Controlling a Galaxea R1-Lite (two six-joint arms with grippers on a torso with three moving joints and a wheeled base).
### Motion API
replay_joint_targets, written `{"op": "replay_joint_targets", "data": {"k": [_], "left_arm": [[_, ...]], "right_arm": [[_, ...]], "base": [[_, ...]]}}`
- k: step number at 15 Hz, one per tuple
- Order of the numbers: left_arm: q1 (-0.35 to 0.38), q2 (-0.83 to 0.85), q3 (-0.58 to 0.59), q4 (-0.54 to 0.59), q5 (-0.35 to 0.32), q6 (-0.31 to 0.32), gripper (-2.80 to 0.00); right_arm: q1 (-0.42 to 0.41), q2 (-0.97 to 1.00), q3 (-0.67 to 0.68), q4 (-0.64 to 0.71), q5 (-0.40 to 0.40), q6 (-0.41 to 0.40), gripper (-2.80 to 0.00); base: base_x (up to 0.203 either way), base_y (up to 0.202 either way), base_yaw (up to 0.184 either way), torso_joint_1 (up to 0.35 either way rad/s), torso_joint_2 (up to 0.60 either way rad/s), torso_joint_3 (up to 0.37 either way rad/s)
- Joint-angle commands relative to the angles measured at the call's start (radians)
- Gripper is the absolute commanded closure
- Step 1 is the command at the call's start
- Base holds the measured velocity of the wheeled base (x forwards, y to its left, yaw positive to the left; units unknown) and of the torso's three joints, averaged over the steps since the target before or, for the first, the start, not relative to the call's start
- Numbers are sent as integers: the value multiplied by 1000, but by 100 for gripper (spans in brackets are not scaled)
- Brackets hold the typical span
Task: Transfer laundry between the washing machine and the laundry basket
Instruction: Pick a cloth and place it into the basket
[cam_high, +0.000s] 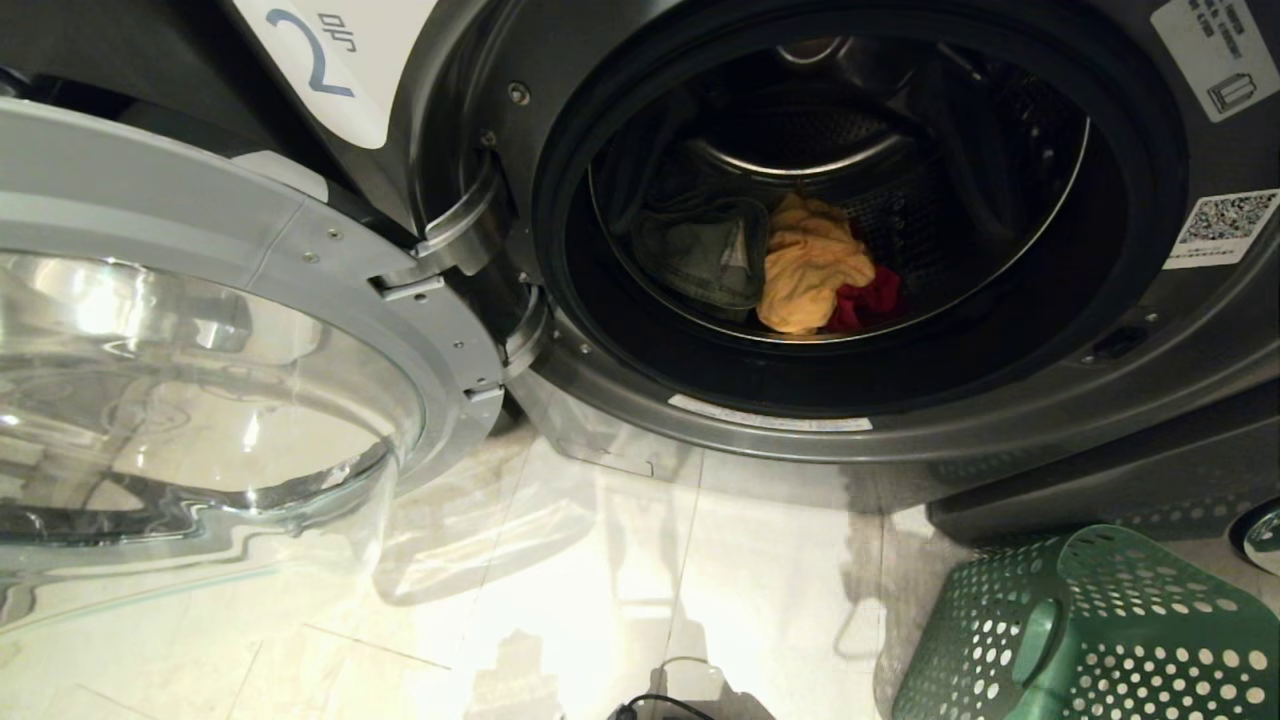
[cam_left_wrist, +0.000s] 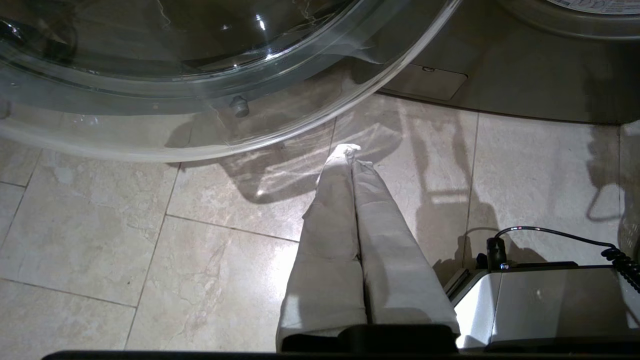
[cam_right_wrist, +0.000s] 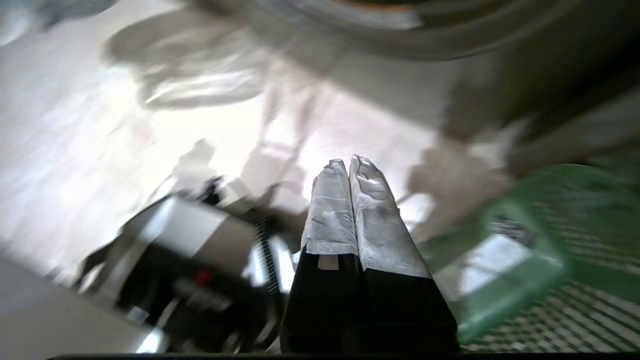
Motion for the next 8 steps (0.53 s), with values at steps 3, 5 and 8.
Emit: {"op": "replay_joint_targets", "data": {"k": [3,5,8], "left_arm": [[0,2,0,-1,-31,85,0],[0,2,0,-1,-31,86,0],[0,2,0,1,-23,26,0]], "right_arm": [[40,215,94,26,288,-256,0],[54,301,119,32,269,-349,0],[63,474,92,-13,257,-372,0]], "base": [[0,0,0,0,0,0],[0,0,0,0,0,0],[0,0,0,0,0,0]]}}
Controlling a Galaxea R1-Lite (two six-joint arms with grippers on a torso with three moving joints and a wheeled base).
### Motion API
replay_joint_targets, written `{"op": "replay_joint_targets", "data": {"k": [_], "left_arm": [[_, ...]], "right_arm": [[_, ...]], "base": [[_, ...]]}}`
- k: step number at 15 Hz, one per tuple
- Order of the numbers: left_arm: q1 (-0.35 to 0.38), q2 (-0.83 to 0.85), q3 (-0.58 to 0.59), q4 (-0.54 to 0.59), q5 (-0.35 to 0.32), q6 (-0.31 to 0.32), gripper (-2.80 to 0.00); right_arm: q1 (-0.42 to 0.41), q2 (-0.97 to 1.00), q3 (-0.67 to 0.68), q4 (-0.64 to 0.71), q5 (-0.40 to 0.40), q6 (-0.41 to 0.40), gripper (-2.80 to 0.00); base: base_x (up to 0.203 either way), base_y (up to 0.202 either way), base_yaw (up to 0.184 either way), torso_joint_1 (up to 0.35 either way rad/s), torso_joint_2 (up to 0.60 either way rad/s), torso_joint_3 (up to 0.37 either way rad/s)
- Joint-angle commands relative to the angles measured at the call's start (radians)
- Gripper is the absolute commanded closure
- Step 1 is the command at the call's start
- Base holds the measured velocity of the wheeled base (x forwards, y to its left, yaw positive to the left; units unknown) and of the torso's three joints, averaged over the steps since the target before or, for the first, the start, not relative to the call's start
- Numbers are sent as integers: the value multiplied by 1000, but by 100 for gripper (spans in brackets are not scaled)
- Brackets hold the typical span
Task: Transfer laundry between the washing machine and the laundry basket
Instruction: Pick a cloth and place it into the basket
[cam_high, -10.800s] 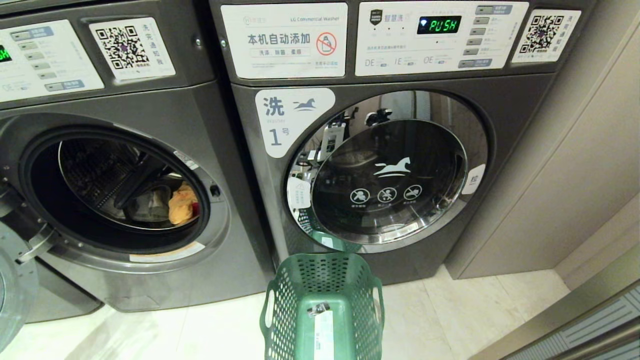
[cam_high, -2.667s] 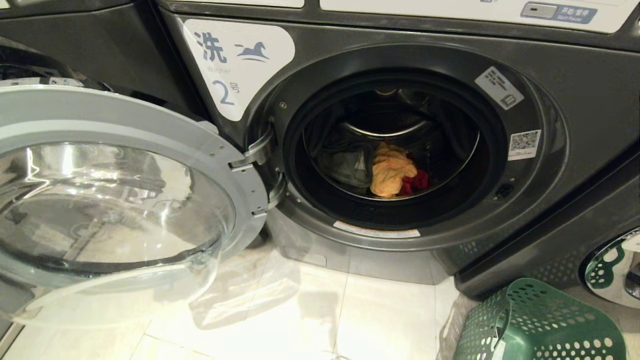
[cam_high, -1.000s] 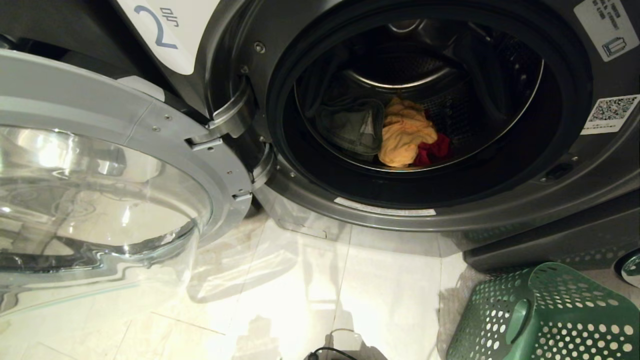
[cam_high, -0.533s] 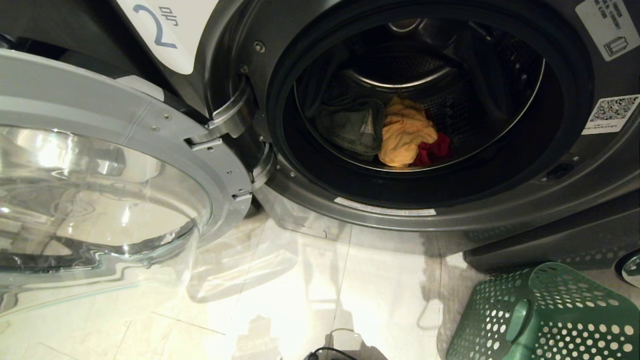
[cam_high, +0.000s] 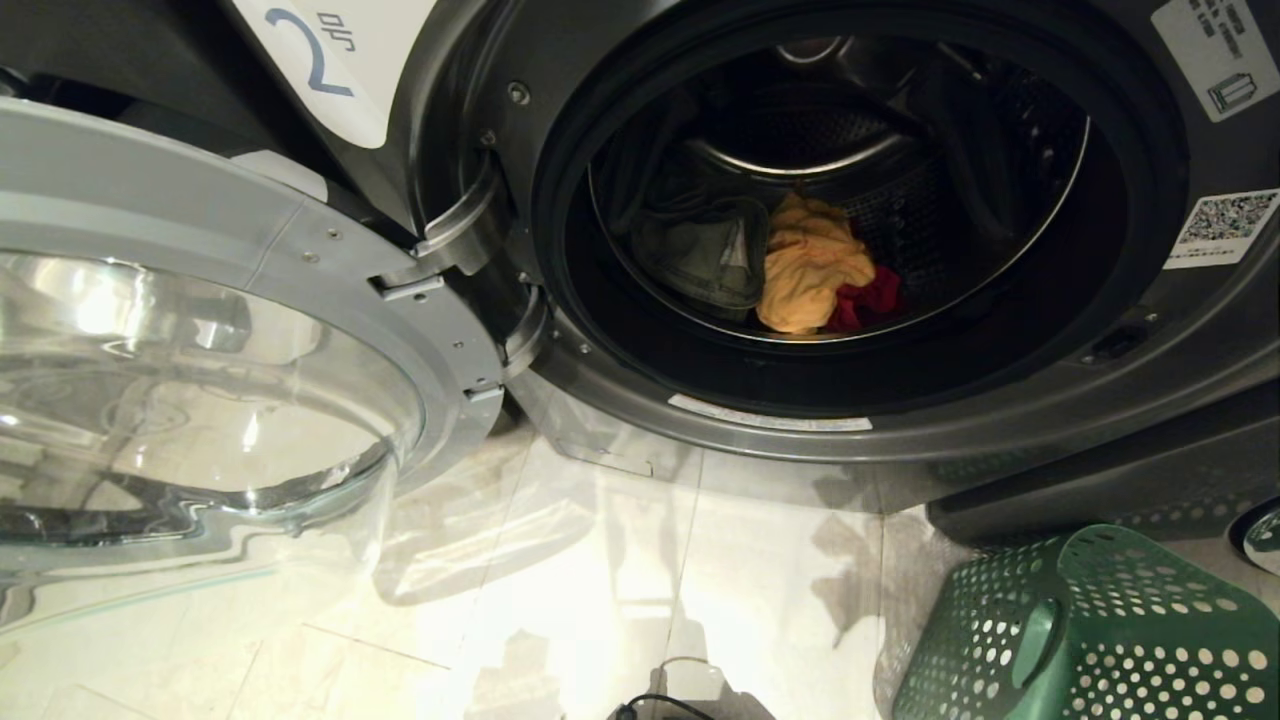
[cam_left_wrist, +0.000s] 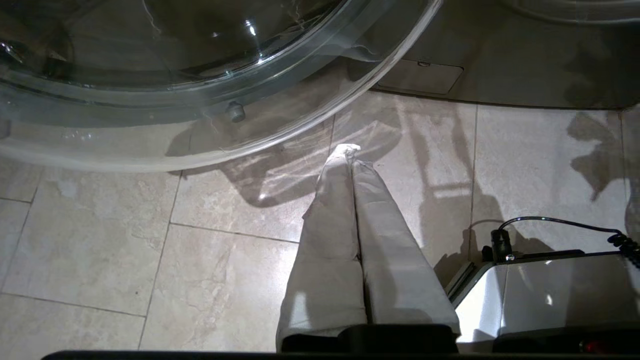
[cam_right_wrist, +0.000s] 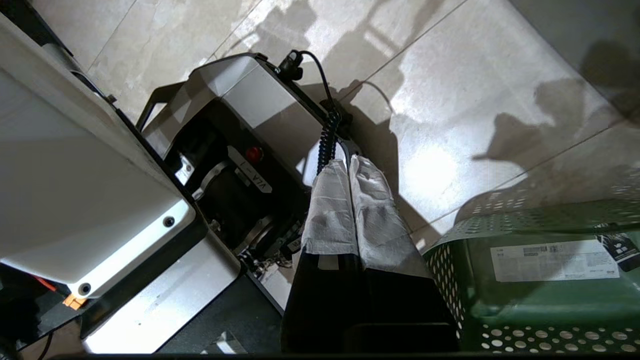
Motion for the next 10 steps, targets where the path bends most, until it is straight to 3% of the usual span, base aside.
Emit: {"op": "replay_joint_targets", "data": {"k": [1,3,8,10], "left_arm": [[0,2,0,-1,17,-47,0],[0,2,0,-1,39,-81,0],[0,2,0,-1,39,-82,0],[0,2,0,-1,39,-82,0]], "right_arm": [[34,189,-7,-85,3,-4,0],[90,281,4,-224,2,-3,0],[185,567,6,-515,-7,4,0],[288,623,10,-627,-42,10,0]], "base": [[0,0,0,0,0,0],[0,0,0,0,0,0],[0,0,0,0,0,0],[0,0,0,0,0,0]]}}
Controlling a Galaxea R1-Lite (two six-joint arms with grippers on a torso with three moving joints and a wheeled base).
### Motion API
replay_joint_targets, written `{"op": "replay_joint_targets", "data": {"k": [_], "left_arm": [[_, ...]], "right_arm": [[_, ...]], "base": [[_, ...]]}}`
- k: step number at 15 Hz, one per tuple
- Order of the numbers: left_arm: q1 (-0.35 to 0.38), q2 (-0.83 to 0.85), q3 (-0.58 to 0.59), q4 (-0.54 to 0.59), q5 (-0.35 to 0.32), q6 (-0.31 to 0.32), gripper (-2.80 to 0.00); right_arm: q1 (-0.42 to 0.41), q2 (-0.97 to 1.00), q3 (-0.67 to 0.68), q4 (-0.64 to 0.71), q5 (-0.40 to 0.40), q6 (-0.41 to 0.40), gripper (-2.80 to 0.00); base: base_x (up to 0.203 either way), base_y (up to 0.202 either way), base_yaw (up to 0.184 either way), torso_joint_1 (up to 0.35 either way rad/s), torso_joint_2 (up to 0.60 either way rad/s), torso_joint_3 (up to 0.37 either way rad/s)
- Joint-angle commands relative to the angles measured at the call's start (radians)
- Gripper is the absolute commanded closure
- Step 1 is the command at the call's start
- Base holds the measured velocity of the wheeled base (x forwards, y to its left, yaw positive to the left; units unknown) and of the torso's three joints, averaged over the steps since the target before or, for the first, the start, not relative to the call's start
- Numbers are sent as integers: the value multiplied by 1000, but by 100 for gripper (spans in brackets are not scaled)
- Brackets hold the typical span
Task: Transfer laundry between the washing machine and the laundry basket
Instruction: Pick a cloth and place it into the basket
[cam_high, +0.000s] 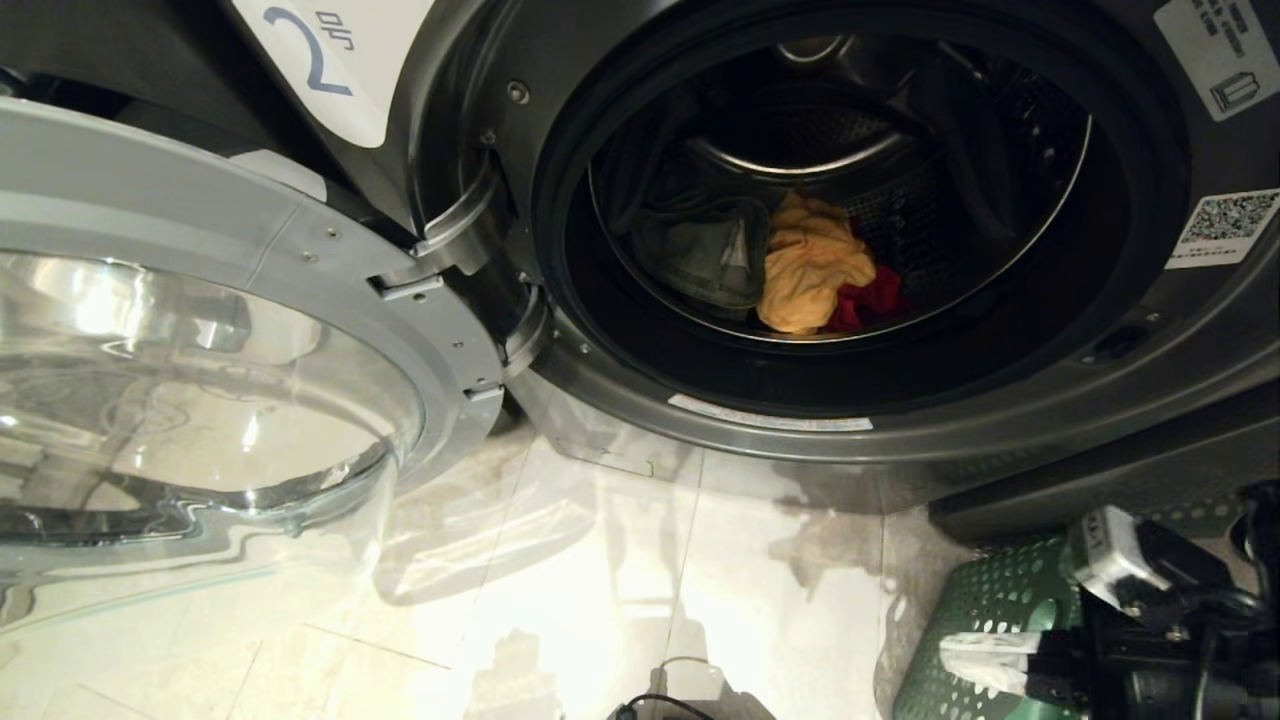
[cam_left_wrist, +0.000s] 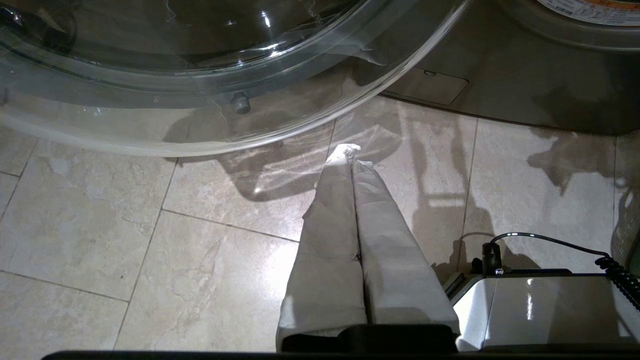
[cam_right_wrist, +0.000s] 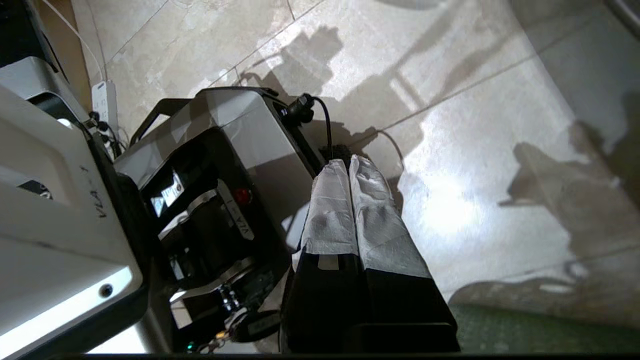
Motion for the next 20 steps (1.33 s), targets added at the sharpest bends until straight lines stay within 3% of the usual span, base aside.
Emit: {"op": "replay_joint_targets", "data": {"k": [1,4,6,8,10,12,17,18,20], "left_arm": [[0,2,0,0,0,1,0],[0,2,0,0,0,0,0],[0,2,0,0,0,0,0],[0,2,0,0,0,0,0],[0,2,0,0,0,1,0],[0,2,0,0,0,0,0],[0,2,0,0,0,0,0],[0,2,0,0,0,0,0],[0,2,0,0,0,0,0]], "right_arm": [[119,134,1,-116,-38,6,0],[315,234,-12,-327,-215,145,0],[435,357,-40,-509,-438,296,0],[486,457,-128,-616,-671,394,0],[481,515,-190,-648,-836,434,0],[444,565,-229,-679,-896,452,0],[300,701,-415,-799,-921,450,0],[285,713,-466,-802,-923,448,-280],[265,736,-549,-801,-925,447,-280]], "base": [[0,0,0,0,0,0],[0,0,0,0,0,0],[0,0,0,0,0,0],[0,0,0,0,0,0],[0,0,0,0,0,0],[0,0,0,0,0,0],[0,0,0,0,0,0],[0,0,0,0,0,0],[0,0,0,0,0,0]]}}
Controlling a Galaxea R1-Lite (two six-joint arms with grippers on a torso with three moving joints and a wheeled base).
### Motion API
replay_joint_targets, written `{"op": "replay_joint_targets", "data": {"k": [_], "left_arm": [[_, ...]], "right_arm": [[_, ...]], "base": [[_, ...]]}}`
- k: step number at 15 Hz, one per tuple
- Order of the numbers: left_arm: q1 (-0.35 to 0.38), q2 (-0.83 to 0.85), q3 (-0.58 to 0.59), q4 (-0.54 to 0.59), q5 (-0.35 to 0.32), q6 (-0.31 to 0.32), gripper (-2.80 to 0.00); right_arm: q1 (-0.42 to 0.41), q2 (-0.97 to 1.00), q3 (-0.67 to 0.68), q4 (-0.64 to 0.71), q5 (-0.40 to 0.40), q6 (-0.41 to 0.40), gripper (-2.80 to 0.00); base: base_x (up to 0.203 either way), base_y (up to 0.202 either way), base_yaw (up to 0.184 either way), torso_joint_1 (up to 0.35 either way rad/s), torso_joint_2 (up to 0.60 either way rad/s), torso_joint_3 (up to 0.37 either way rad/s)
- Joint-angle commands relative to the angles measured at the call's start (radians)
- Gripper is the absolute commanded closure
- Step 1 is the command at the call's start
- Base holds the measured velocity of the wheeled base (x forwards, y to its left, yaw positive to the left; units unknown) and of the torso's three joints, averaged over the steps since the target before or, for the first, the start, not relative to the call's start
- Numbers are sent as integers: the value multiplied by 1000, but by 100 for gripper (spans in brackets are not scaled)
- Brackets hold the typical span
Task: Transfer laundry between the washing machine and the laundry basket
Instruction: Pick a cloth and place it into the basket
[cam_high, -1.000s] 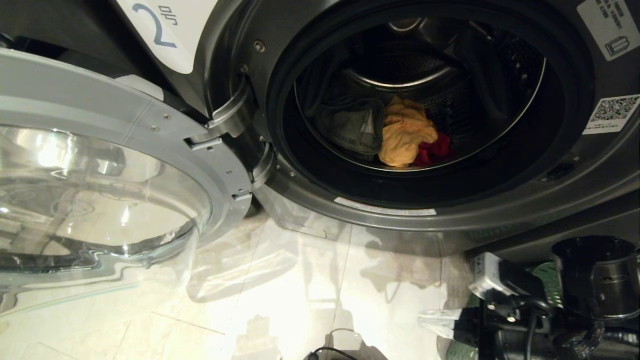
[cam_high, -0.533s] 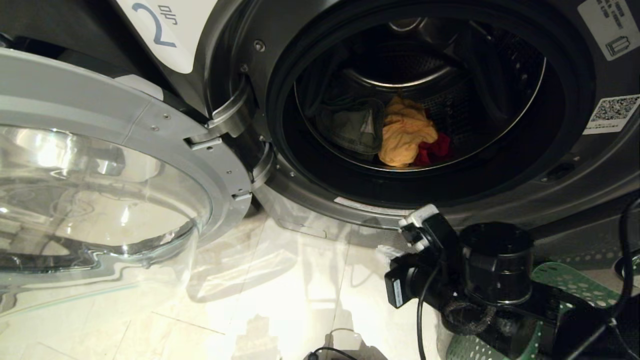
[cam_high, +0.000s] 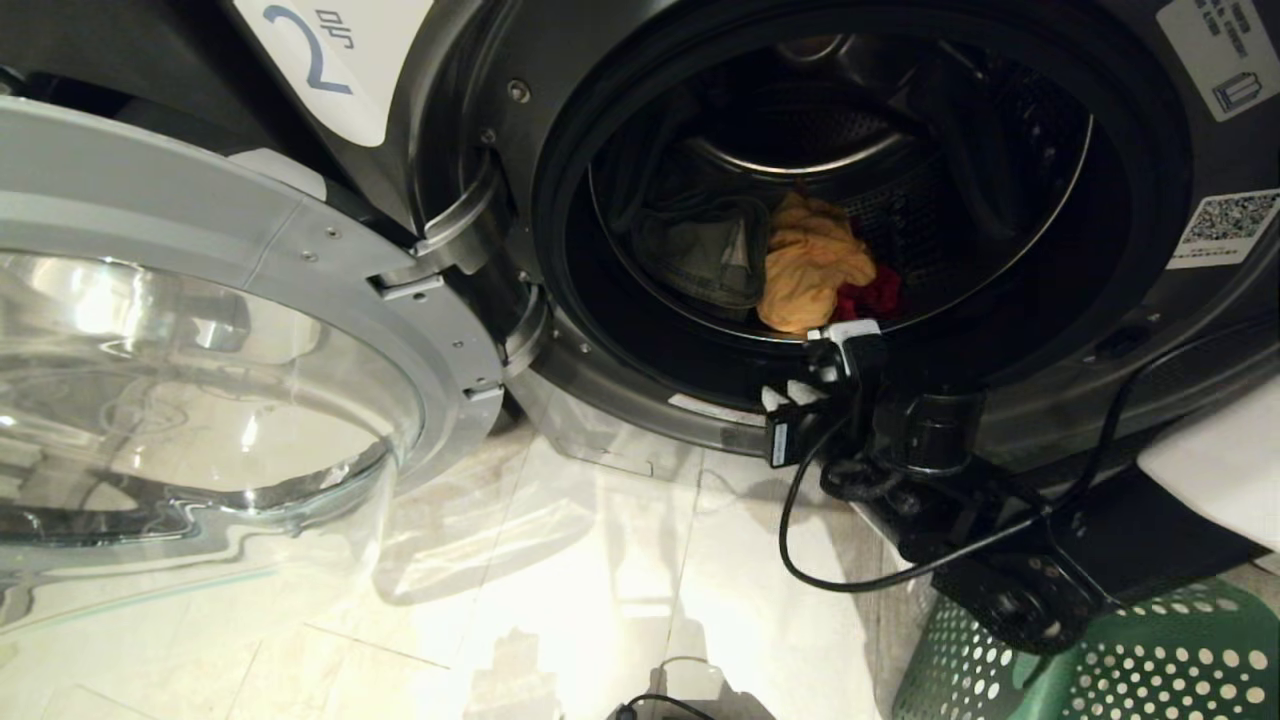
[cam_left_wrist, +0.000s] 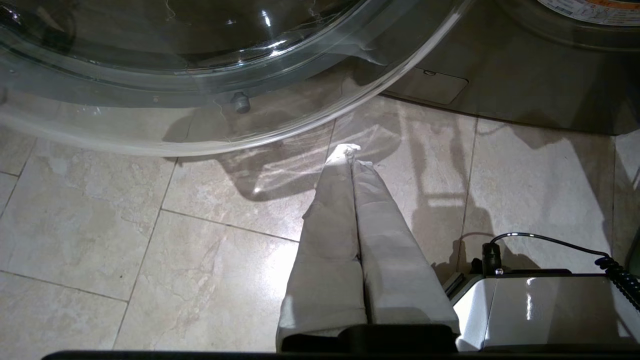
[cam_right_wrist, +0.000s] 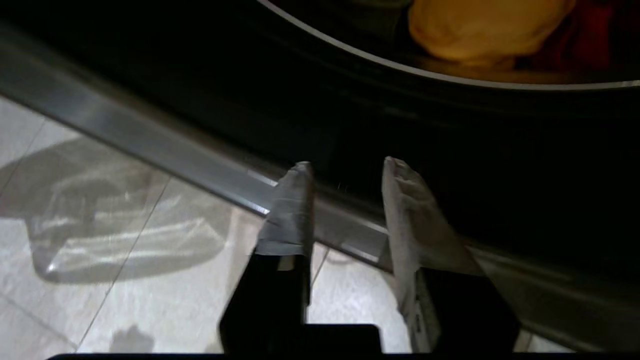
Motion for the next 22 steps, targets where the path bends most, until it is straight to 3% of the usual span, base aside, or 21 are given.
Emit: {"op": "replay_joint_targets", "data": {"k": [1,7,12,15,22], "left_arm": [[0,2,0,0,0,0,0],[0,2,0,0,0,0,0],[0,2,0,0,0,1,0],[0,2,0,0,0,0,0],[0,2,0,0,0,0,0]], "right_arm": [[-19,38,-95,-5,-4,-4,-280],[-20,60,-296,123,-99,-41,-280],[-35,61,-409,310,-162,-62,-280],[-46,94,-524,392,-281,-89,-280],[-54,149,-609,396,-295,-135,-280]], "base": [[0,0,0,0,0,0],[0,0,0,0,0,0],[0,0,0,0,0,0],[0,0,0,0,0,0],[0,0,0,0,0,0]]}}
